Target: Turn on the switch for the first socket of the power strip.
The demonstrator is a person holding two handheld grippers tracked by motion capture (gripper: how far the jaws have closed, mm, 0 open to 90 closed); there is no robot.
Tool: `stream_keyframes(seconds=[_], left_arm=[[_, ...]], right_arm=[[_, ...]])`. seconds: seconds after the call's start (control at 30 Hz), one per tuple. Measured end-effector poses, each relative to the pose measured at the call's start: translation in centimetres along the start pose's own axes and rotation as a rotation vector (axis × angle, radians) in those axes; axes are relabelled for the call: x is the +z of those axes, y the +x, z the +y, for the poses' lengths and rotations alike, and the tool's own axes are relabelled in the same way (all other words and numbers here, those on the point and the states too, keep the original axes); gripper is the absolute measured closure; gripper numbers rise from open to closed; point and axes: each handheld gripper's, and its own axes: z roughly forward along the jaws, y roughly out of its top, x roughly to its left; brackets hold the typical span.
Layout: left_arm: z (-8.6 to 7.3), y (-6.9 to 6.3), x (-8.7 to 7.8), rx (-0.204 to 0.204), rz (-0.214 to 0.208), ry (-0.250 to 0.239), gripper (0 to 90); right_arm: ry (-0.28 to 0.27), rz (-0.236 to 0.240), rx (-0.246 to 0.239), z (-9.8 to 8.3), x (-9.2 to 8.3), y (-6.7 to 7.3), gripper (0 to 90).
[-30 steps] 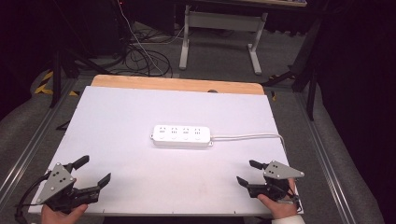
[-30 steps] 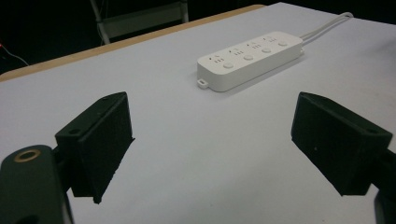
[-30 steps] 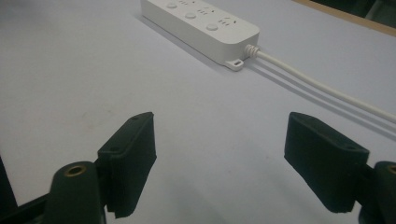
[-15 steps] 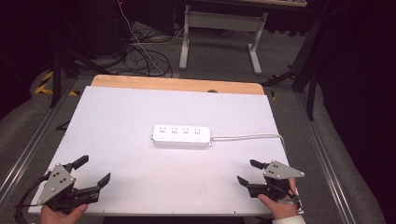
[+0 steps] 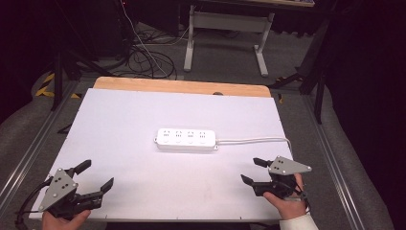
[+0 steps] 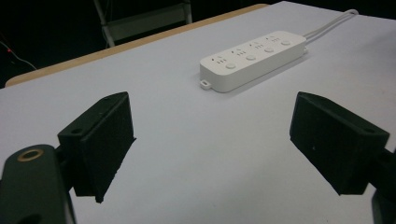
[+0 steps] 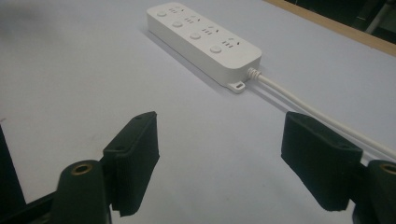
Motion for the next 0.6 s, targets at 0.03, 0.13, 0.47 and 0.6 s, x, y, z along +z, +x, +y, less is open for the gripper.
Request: stream_keyframes(seconds=[0.03, 0.13, 0.47, 0.6], left_arm=[[0.0, 0.0, 0.0, -0.001, -0.001, 0.002, 14.3], [0.0, 0.0, 0.0, 0.001, -0.003, 0.003, 14.3], [0.0, 0.0, 0.0, 0.001, -0.001, 0.003, 14.3], [0.0, 0.0, 0.0, 0.002, -0.002, 0.004, 14.3]], right_arm=[[-0.002, 0.004, 0.002, 0.2, 0.0, 0.0, 28.1], [-0.005, 0.014, 0.010, 0.9, 0.2, -0.2, 28.3], [0.004, 0.005, -0.027, 3.3, 0.4, -0.5, 29.2], [0.005, 0.003, -0.051, 4.2, 0.6, -0.4, 29.1]])
